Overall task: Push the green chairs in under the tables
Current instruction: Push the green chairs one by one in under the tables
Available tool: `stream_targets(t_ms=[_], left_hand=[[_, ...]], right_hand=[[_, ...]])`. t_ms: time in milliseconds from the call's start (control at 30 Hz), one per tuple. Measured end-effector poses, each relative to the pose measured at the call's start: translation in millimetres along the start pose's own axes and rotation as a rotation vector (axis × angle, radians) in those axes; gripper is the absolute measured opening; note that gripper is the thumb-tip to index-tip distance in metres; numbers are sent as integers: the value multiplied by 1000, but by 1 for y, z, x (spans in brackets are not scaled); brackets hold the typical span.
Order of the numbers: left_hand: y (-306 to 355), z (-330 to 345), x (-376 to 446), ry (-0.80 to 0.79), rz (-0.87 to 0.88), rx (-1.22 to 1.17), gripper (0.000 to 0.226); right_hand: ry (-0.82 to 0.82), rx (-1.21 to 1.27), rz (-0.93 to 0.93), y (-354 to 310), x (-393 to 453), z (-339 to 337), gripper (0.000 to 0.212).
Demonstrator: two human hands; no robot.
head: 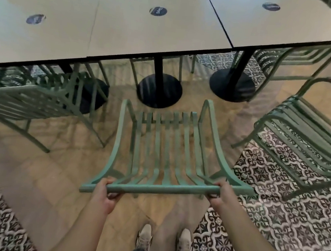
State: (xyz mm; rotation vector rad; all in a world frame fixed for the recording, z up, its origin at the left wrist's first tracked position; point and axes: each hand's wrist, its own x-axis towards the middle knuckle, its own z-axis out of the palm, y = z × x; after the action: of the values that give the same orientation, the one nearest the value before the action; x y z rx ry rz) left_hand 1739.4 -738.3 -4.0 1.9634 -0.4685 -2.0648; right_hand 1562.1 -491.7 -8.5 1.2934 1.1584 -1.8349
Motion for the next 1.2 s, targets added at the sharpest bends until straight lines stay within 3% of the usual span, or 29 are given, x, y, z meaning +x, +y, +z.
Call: stream_targets(t_ms=[267,367,433,500,567,600,667,733,800,867,933,1000,1100,1200], left_hand=[[-14,3,-5,23,-15,-86,15],[-12,3,-3,34,-19,-72,7],[-13,0,-1,60,-23,-75,23],[-14,-7,-2,150,63,-22,48],[-9,-18,-6,374,279,211,65],[-4,-25,-4,458,417,393,73],[10,-36,3,511,710,823,76],[23,-38,9,365,936,1228,70],[30,-29,2,35,946,1435,56],[33,-15,-2,-305,839,1683,55],[31,-1,-4,-449,763,1972,63],[23,6,0,-447,800,2162,56],[9,7,9,-347,894,2249,40],[4,5,17,-239,937,2263,37]], right_hand=[[-40,-46,25,-19,7,2,13],[-50,-44,32,-19,9,0,12],[-42,-39,34,-21,7,0,17],[9,-88,-29,-21,1,-2,37],[201,-253,-254,-26,-1,-12,62],[308,-369,-435,-31,-1,-18,74],[373,-726,-858,-46,3,-30,86],[307,-1171,-1233,-64,12,-40,80],[108,-1525,-1431,-75,12,-37,67],[-201,-1859,-1308,-76,5,-27,61],[-388,-2157,-998,-73,-2,-18,52],[-395,-2334,-811,-71,-2,-12,40],[-324,-2423,-825,-70,3,-3,31],[-282,-2574,-841,-66,10,3,31]])
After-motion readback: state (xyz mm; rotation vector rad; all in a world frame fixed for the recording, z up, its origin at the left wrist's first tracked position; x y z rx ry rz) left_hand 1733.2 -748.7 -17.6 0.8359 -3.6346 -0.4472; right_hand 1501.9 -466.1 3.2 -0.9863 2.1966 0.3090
